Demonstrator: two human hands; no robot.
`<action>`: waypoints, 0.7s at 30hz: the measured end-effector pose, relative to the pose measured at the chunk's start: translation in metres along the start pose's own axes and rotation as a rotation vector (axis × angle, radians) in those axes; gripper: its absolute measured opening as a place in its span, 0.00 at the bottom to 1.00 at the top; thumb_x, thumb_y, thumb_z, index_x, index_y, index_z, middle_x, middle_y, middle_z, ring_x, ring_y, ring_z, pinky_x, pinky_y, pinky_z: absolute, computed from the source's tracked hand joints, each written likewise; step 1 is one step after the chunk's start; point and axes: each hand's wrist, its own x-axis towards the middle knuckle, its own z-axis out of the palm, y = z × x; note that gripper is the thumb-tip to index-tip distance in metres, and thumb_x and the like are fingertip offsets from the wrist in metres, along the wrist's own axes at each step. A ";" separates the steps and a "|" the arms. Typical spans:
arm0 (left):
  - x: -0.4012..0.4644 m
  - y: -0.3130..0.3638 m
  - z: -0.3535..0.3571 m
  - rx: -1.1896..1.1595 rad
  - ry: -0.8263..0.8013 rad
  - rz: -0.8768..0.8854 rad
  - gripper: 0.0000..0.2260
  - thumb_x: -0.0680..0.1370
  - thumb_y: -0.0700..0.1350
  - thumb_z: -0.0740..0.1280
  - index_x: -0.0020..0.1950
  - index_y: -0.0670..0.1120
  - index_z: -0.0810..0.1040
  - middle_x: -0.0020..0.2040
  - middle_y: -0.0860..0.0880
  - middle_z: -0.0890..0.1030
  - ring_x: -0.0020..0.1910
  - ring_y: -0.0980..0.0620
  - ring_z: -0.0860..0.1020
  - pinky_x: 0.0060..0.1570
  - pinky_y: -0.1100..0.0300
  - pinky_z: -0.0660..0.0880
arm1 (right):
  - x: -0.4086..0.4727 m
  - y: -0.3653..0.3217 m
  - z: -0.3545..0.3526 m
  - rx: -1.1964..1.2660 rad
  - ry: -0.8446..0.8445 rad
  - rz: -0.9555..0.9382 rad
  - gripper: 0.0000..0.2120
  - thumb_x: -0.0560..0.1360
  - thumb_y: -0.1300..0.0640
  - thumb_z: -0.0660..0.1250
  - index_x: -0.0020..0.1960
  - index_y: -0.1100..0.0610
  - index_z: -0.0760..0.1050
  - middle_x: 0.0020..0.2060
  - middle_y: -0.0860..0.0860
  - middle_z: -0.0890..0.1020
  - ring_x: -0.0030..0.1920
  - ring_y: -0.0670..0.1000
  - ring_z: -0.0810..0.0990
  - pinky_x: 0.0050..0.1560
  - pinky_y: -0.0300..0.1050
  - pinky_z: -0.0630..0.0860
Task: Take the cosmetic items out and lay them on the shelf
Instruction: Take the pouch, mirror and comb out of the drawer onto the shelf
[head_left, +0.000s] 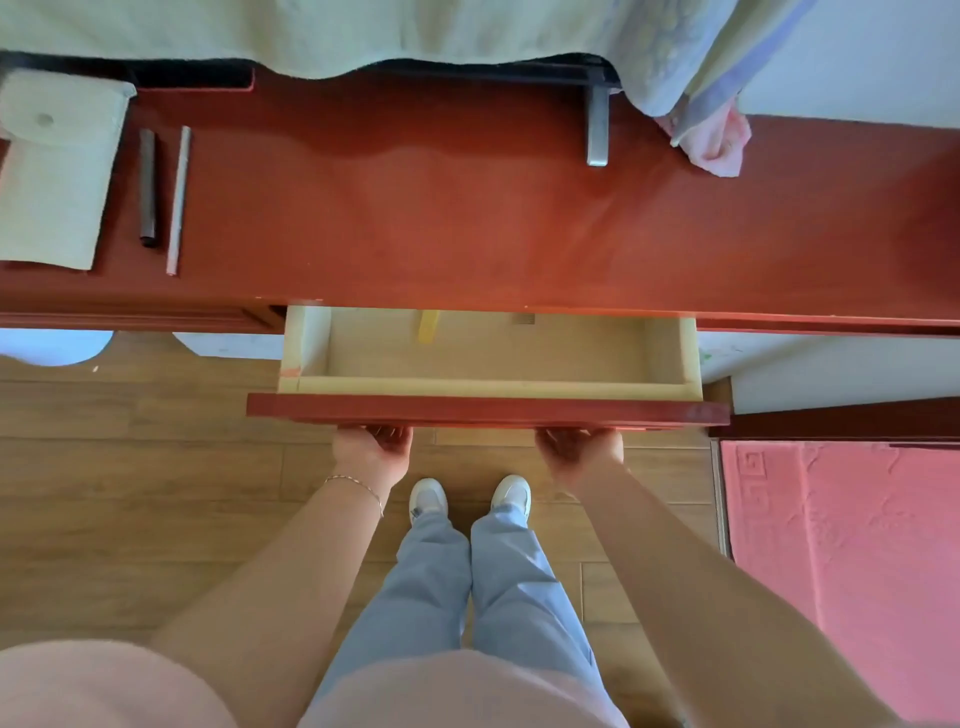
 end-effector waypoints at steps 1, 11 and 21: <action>-0.005 -0.001 -0.007 -0.003 0.008 -0.003 0.12 0.78 0.43 0.53 0.46 0.42 0.76 0.44 0.46 0.78 0.44 0.47 0.78 0.52 0.55 0.76 | -0.005 0.004 -0.008 -0.003 0.001 -0.004 0.11 0.75 0.62 0.51 0.42 0.61 0.72 0.40 0.57 0.77 0.42 0.57 0.76 0.62 0.51 0.71; -0.021 -0.014 -0.065 0.063 0.052 0.020 0.13 0.79 0.47 0.54 0.49 0.44 0.77 0.48 0.46 0.80 0.49 0.45 0.78 0.60 0.49 0.72 | -0.022 0.033 -0.062 -0.066 0.037 -0.014 0.14 0.72 0.65 0.56 0.55 0.63 0.75 0.53 0.59 0.80 0.54 0.59 0.77 0.62 0.54 0.72; -0.048 -0.039 -0.103 2.009 -0.553 0.957 0.14 0.77 0.51 0.54 0.50 0.51 0.79 0.44 0.55 0.82 0.43 0.55 0.78 0.41 0.58 0.75 | -0.072 0.039 -0.054 -2.309 -0.057 -0.408 0.16 0.77 0.56 0.54 0.63 0.58 0.69 0.59 0.57 0.76 0.58 0.58 0.75 0.54 0.48 0.73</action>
